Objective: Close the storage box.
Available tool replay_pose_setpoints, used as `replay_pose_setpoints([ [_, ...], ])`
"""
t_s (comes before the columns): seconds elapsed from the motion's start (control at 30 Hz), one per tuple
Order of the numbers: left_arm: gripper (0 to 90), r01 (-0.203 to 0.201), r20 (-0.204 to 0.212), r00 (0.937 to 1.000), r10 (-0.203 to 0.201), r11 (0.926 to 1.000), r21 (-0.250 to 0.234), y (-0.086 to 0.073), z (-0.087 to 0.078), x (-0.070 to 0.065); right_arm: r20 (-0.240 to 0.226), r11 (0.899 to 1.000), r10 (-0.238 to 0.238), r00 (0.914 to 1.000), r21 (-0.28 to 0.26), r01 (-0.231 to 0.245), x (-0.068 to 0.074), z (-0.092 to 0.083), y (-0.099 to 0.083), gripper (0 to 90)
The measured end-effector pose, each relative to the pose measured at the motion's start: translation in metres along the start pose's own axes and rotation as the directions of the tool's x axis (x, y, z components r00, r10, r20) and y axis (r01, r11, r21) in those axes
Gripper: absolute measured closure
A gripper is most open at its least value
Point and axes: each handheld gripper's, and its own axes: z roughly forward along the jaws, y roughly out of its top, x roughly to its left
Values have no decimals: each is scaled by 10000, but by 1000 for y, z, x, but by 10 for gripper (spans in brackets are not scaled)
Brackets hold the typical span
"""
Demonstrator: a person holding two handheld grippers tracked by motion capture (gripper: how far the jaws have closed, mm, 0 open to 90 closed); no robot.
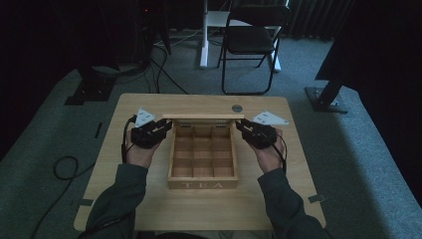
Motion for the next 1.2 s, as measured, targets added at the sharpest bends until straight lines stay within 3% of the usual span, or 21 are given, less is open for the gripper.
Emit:
replay_pose_setpoints([
  [0.33, 716, 0, -16, 10000, 0, 10000, 15, -3, -3, -3, 16, 10000, -2, 10000, -20, 2, 3, -2, -4, 728],
  [0.53, 715, 4, 25, 10000, -4, 10000, 6, -7, -5, -4, 289, 9996, -279, 9992, 98, 277, 8, -4, -6, 727],
  [1.2, 712, 92, 179, 9998, -94, 9999, 131, -16, -9, -7, 190, 9998, -86, 9998, 187, 83, 15, -10, -15, 723],
])
